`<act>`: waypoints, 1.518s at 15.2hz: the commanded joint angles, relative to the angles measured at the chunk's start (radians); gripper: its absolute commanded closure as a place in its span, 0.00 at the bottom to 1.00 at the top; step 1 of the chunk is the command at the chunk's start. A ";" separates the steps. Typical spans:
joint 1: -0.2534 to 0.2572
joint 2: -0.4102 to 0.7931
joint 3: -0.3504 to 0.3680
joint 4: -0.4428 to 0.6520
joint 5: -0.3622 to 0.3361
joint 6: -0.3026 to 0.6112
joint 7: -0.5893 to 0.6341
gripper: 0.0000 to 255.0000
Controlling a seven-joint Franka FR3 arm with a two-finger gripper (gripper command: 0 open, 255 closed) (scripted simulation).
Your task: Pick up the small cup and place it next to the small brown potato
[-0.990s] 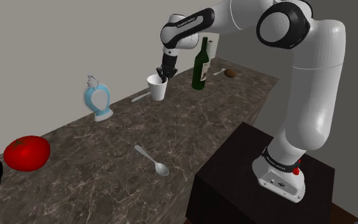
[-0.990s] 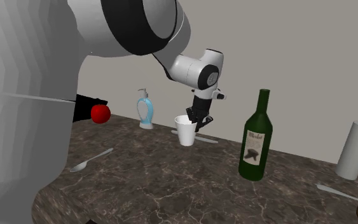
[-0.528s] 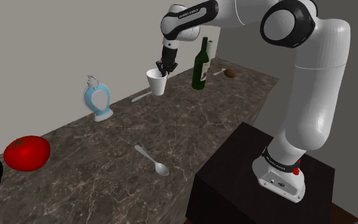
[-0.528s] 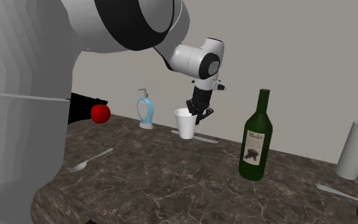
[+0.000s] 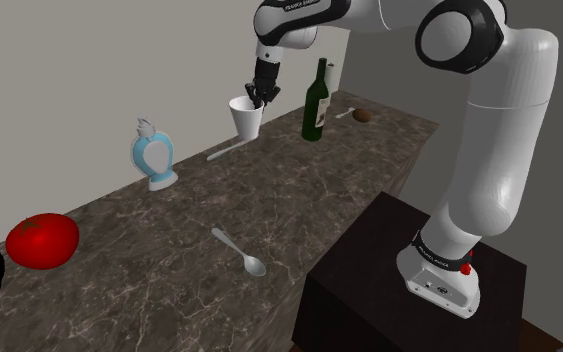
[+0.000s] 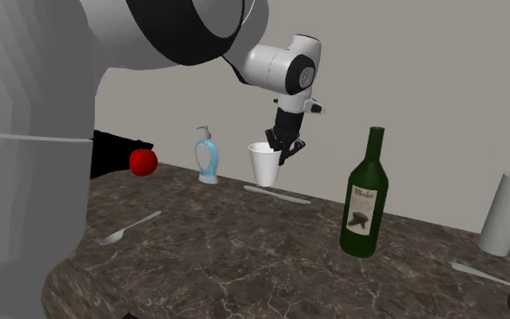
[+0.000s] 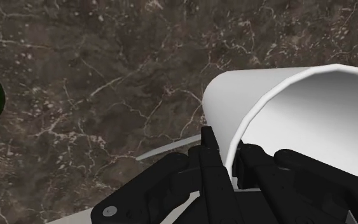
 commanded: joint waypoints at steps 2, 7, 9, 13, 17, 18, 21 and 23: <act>-0.001 -0.005 -0.001 0.032 -0.003 -0.036 0.007 1.00; -0.003 -0.013 -0.002 0.088 -0.009 -0.099 0.020 1.00; -0.003 -0.014 -0.003 0.113 -0.010 -0.124 0.026 1.00; -0.005 -0.013 -0.004 0.167 -0.013 -0.177 0.036 1.00; -0.007 -0.009 -0.004 0.227 -0.015 -0.231 0.046 1.00; -0.008 -0.007 -0.004 0.239 -0.016 -0.242 0.048 1.00; -0.045 -0.059 -0.025 0.169 -0.011 -0.236 -0.014 1.00; -0.069 -0.087 -0.040 0.130 -0.009 -0.235 -0.055 1.00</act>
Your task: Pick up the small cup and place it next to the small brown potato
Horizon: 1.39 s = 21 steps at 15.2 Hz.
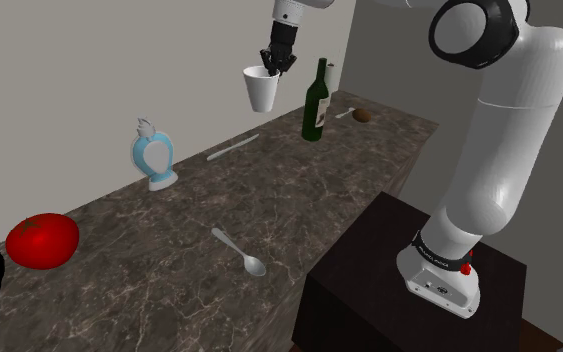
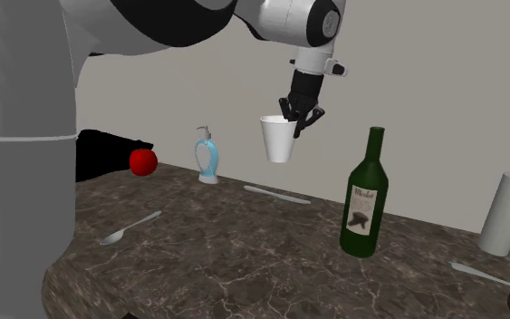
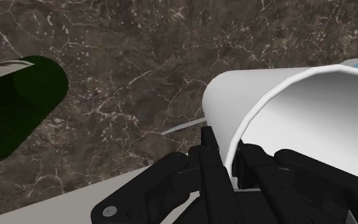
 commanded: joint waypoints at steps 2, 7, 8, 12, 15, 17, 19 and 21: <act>-0.036 -0.041 -0.023 -0.051 0.003 -0.002 -0.062 1.00; -0.098 -0.084 -0.066 -0.105 0.005 -0.015 -0.168 1.00; -0.111 -0.090 -0.076 -0.112 0.006 -0.019 -0.190 1.00; -0.162 -0.103 -0.114 -0.125 0.007 -0.038 -0.277 1.00; -0.201 -0.102 -0.142 -0.122 0.009 -0.056 -0.343 1.00; -0.228 -0.096 -0.162 -0.113 0.011 -0.069 -0.388 1.00; -0.256 -0.086 -0.181 -0.098 0.014 -0.084 -0.432 1.00; -0.285 -0.072 -0.200 -0.079 0.018 -0.101 -0.477 1.00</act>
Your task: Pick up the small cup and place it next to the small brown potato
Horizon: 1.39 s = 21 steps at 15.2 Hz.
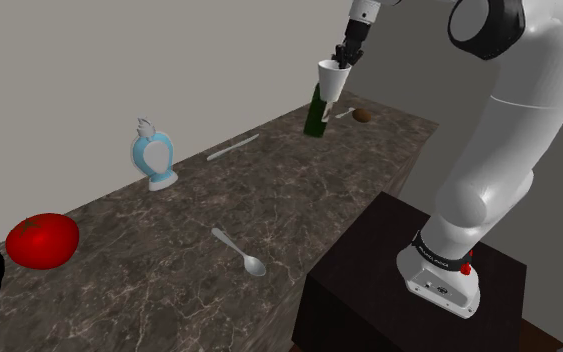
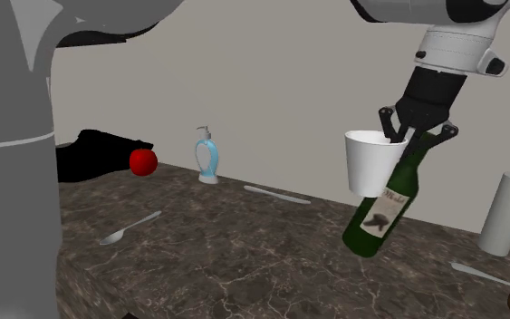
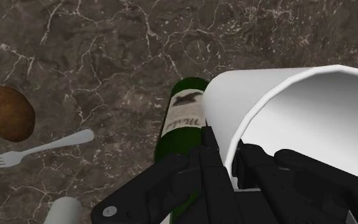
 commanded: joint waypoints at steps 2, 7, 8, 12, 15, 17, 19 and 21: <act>-0.046 0.029 -0.029 0.038 0.009 -0.027 -0.071 1.00; -0.128 0.095 -0.071 0.128 0.029 -0.079 -0.183 1.00; -0.146 0.112 -0.079 0.151 0.035 -0.091 -0.205 1.00; -0.148 0.113 -0.080 0.111 0.035 -0.054 -0.219 1.00; -0.144 0.110 -0.079 0.067 0.035 -0.013 -0.226 1.00; -0.142 0.109 -0.079 0.039 0.035 0.014 -0.231 1.00; -0.140 0.109 -0.078 0.013 0.036 0.040 -0.236 1.00; -0.138 0.110 -0.077 -0.012 0.038 0.065 -0.241 1.00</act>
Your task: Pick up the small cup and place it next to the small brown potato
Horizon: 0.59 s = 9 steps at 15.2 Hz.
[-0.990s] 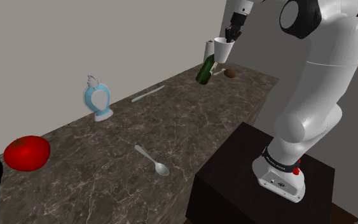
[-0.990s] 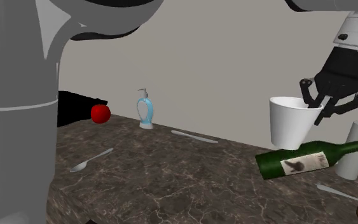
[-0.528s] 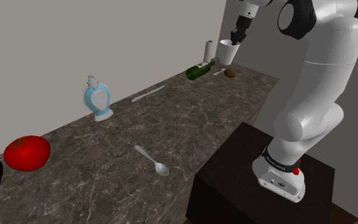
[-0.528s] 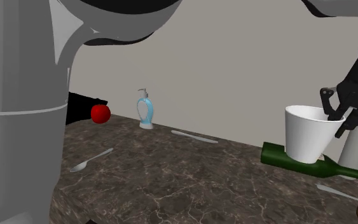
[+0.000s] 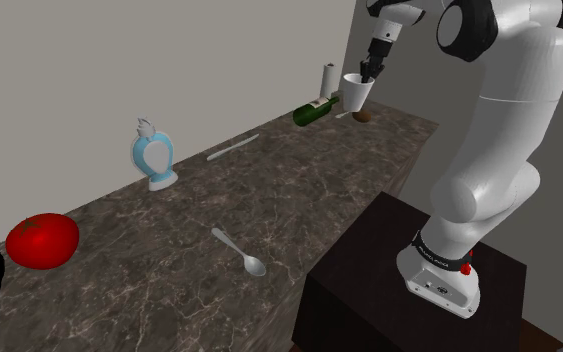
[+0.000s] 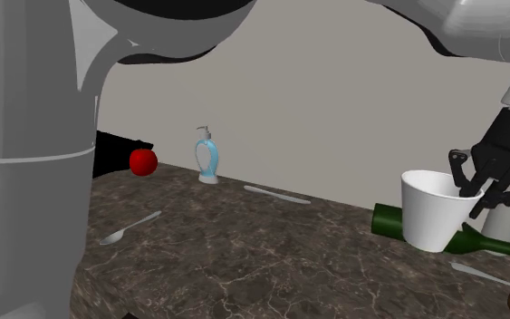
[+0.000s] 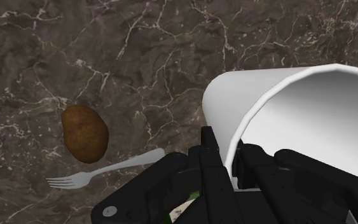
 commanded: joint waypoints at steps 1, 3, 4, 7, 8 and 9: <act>0.002 0.002 0.001 -0.022 0.002 0.024 -0.004 1.00; 0.003 0.005 0.002 -0.045 0.004 0.049 -0.010 1.00; 0.003 0.006 0.002 -0.056 0.006 0.062 -0.012 1.00; 0.005 0.013 0.004 -0.087 0.010 0.098 -0.021 1.00; 0.005 0.015 0.005 -0.097 0.012 0.110 -0.024 1.00; 0.005 0.018 0.005 -0.107 0.014 0.122 -0.027 1.00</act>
